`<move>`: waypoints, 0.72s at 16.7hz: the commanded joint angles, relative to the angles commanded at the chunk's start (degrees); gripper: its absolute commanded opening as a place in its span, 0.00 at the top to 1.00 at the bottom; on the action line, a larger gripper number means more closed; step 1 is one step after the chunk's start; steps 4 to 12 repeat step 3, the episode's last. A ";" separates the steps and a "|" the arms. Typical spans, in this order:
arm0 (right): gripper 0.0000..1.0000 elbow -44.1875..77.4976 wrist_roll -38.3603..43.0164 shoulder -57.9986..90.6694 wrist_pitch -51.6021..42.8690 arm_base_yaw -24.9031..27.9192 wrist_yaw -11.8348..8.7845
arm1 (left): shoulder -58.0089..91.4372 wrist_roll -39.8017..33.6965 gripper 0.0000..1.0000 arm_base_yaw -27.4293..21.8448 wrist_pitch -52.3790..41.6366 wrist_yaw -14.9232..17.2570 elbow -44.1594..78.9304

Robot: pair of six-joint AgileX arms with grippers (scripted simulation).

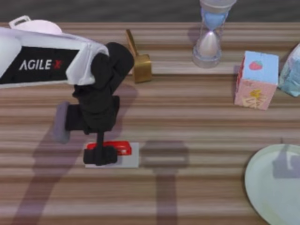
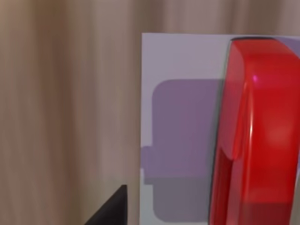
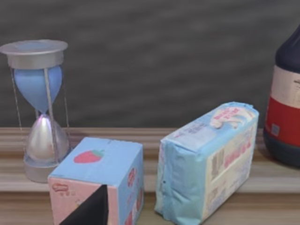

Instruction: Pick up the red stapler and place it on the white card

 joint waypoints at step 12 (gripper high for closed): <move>0.00 0.00 0.00 0.00 0.00 0.00 0.00 | 0.00 0.00 0.00 0.00 0.00 0.00 0.00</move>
